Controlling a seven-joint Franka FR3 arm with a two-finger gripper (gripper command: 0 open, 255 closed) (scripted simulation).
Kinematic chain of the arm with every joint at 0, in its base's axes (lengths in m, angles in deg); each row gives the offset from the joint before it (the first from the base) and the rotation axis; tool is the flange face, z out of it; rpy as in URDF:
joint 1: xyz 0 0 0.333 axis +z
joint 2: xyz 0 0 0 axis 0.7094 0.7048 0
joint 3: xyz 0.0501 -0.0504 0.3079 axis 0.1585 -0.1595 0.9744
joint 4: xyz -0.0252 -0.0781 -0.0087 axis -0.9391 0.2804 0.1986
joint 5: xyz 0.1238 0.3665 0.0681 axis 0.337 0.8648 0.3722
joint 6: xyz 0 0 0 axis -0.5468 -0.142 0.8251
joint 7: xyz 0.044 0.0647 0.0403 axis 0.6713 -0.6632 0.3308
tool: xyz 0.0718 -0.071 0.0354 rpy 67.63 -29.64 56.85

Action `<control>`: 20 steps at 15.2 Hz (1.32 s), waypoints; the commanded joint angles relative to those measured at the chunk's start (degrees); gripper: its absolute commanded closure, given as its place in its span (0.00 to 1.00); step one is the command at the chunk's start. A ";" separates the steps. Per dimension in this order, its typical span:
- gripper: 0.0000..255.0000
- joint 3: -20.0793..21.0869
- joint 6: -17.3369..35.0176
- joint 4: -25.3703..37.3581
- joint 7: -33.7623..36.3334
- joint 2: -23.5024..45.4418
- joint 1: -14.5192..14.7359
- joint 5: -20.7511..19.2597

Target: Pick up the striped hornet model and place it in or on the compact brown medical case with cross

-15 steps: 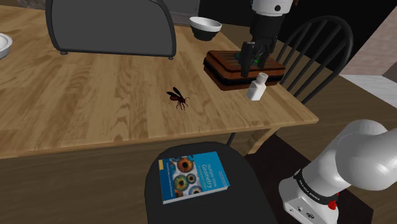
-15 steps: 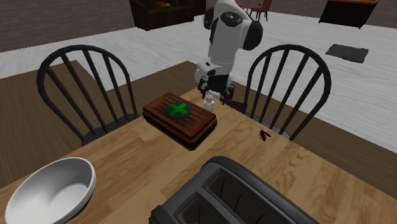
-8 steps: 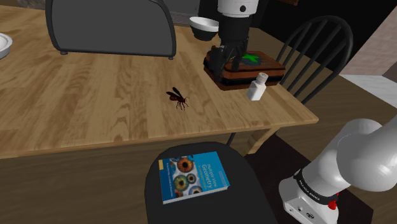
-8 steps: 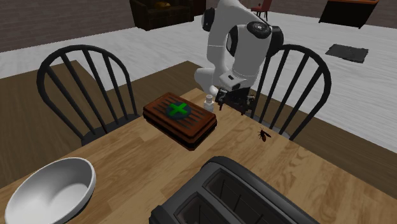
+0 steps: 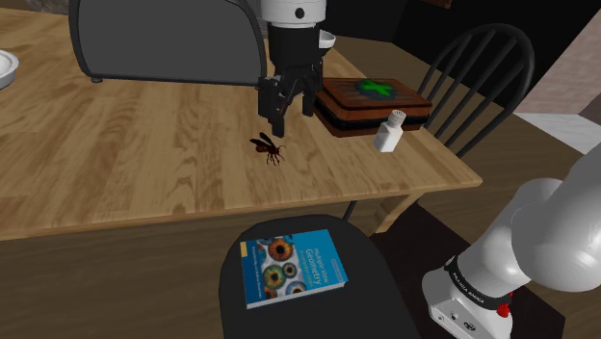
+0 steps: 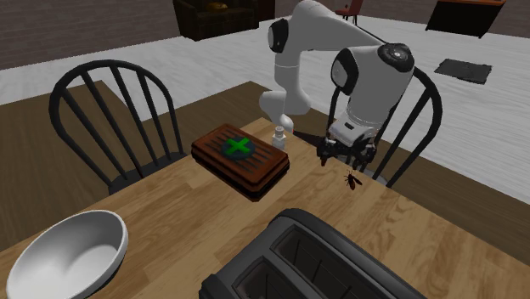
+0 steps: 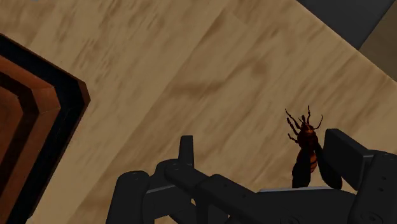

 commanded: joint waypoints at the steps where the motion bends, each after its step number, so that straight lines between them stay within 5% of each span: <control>1: 0.00 1.40 -0.47 3.72 1.16 3.81 1.34 -0.73; 3: 0.00 2.58 -1.27 8.02 2.22 7.91 2.81 -1.81; 11: 0.00 2.35 4.87 0.60 1.83 6.49 2.50 -1.26; 19: 0.00 2.35 4.86 0.61 1.83 6.49 2.50 -1.26; 20: 1.00 2.35 4.86 0.61 1.83 6.49 2.50 -1.26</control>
